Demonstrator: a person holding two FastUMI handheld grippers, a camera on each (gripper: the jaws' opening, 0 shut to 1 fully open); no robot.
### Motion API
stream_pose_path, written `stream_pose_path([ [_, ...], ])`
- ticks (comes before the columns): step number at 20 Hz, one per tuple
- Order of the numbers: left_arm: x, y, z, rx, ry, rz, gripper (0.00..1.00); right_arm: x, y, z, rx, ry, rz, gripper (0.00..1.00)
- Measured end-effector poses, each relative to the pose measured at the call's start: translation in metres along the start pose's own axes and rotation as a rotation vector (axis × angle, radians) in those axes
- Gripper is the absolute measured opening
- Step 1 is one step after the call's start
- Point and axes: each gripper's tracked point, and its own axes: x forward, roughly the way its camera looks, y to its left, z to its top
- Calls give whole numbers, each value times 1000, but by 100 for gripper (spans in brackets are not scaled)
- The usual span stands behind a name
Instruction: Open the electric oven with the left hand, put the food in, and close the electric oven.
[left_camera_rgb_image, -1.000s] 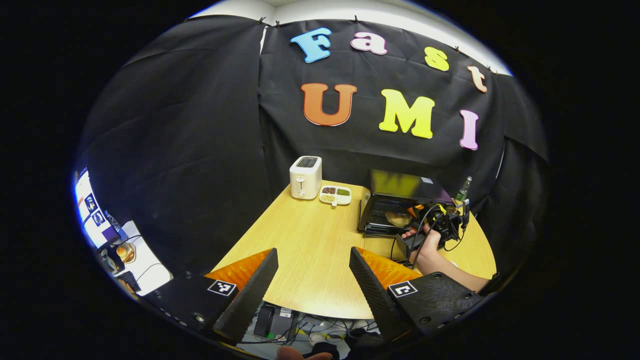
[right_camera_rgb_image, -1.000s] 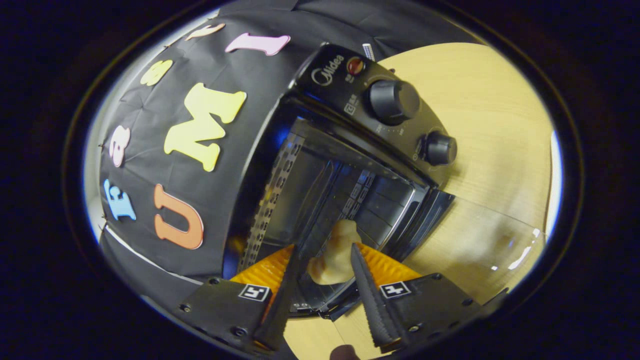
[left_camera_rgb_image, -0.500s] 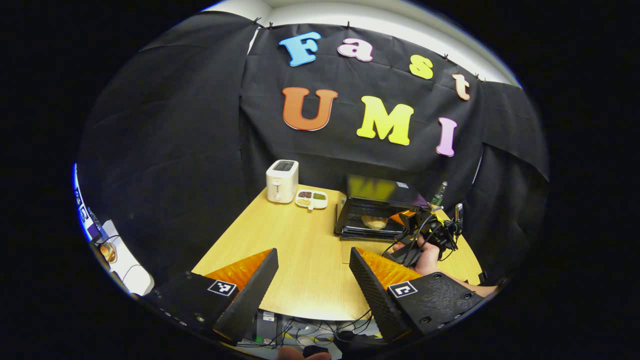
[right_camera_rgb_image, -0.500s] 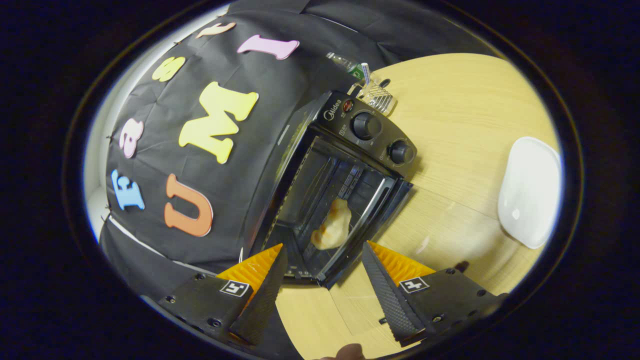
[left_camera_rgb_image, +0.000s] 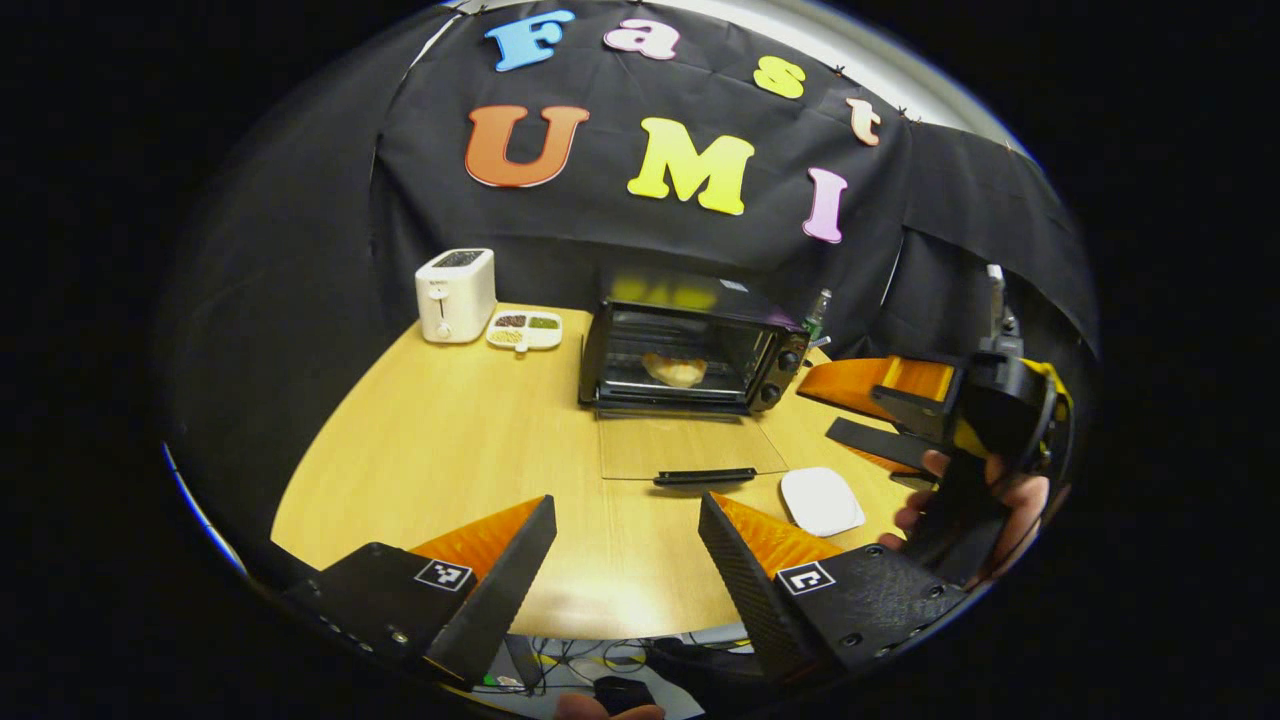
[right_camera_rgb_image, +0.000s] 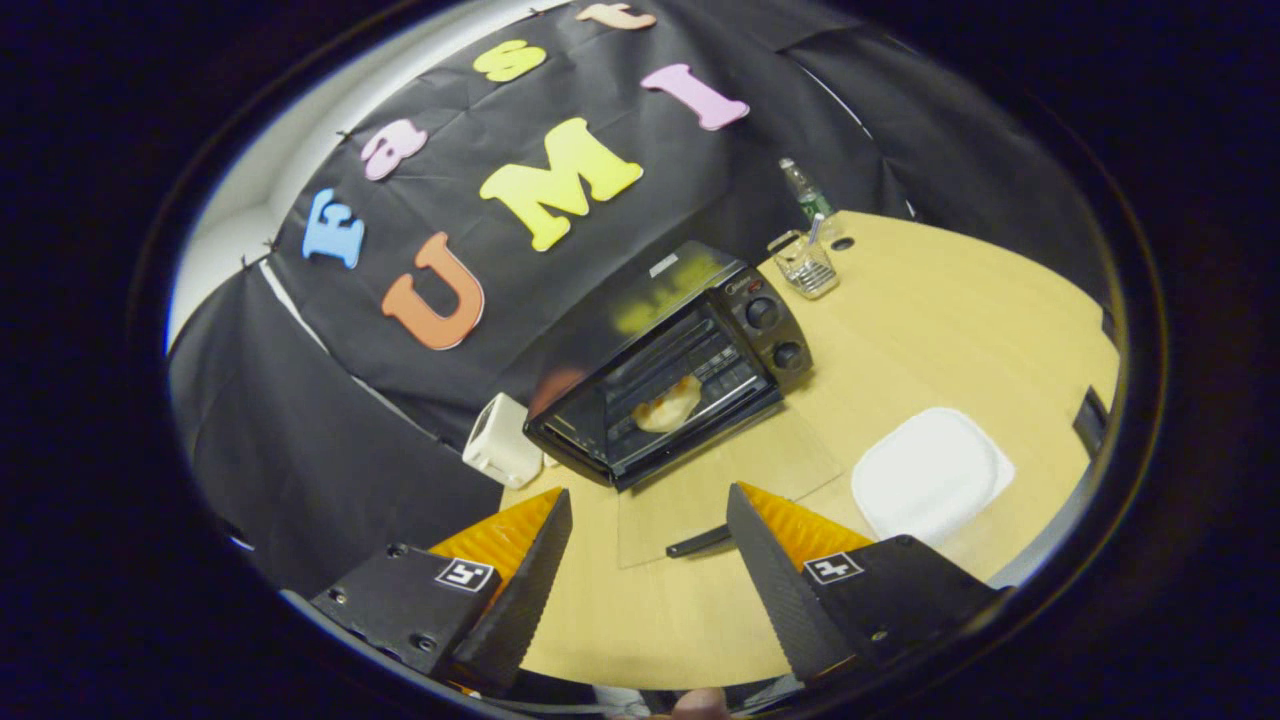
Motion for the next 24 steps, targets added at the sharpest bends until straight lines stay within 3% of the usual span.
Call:
stream_pose_path([
  [5, 37, -12, -30, -23, 79, 40, 95, -61, -46, 39, -211, -125, -131, 95],
  [8, 59, -31, -43, 0, 94, 37, 95, -88, -73, 42, -297, -139, -220, 95],
  [13, 103, -61, -62, 51, 97, 13, 95, -117, -105, 53, -324, -129, -333, 96],
  [16, 131, -75, -78, 36, 128, -16, 95, -129, -113, 61, -352, -139, -364, 97],
  [24, 180, -70, -101, 2, 215, 46, 95, -156, -162, 57, -268, -84, -471, 97],
])
